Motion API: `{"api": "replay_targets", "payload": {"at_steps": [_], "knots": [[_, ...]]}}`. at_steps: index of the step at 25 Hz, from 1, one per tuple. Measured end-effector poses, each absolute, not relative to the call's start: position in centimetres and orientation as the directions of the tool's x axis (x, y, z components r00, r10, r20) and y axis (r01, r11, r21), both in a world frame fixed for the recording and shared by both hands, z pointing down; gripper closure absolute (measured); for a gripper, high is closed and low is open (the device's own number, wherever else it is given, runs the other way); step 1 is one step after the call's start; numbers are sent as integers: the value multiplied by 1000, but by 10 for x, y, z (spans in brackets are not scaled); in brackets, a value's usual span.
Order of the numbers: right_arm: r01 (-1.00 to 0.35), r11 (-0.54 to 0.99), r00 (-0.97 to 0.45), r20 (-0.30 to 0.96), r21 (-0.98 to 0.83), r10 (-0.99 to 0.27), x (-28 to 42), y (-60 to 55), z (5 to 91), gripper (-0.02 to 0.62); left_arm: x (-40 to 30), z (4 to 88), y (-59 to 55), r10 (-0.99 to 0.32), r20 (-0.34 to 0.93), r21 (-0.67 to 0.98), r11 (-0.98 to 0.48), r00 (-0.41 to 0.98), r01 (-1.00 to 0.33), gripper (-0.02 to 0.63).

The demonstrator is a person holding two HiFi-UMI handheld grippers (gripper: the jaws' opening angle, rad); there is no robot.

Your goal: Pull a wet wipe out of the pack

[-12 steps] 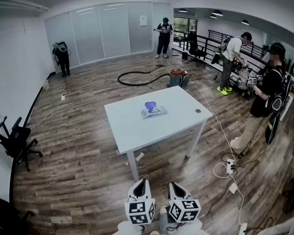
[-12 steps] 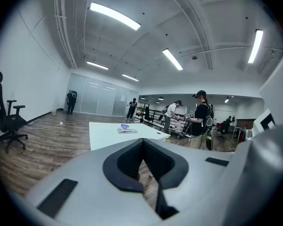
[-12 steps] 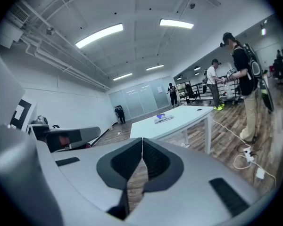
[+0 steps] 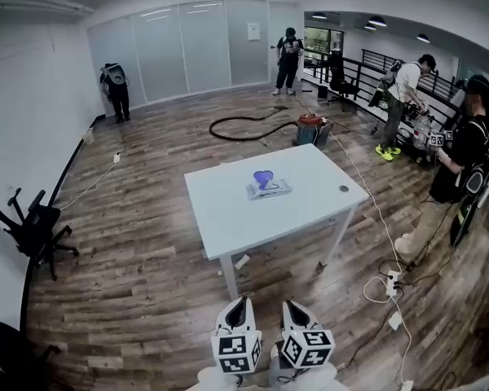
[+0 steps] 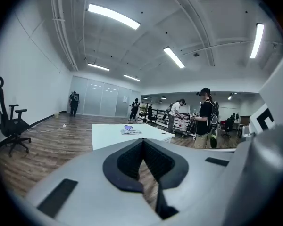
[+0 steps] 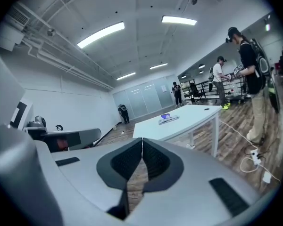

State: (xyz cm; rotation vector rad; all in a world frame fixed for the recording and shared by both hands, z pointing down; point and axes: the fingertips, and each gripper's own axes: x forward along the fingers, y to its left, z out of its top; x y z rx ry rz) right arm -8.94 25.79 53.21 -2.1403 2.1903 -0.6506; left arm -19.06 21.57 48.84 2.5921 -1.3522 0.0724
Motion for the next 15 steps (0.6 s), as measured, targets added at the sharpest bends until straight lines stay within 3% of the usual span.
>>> {"api": "replay_targets", "payload": {"at_steps": [15], "knots": [[-952,39,-121,256,-303,-959,-39,187,520,586,-143,483,154,-824,142,163,-526,548,-834,607]]}}
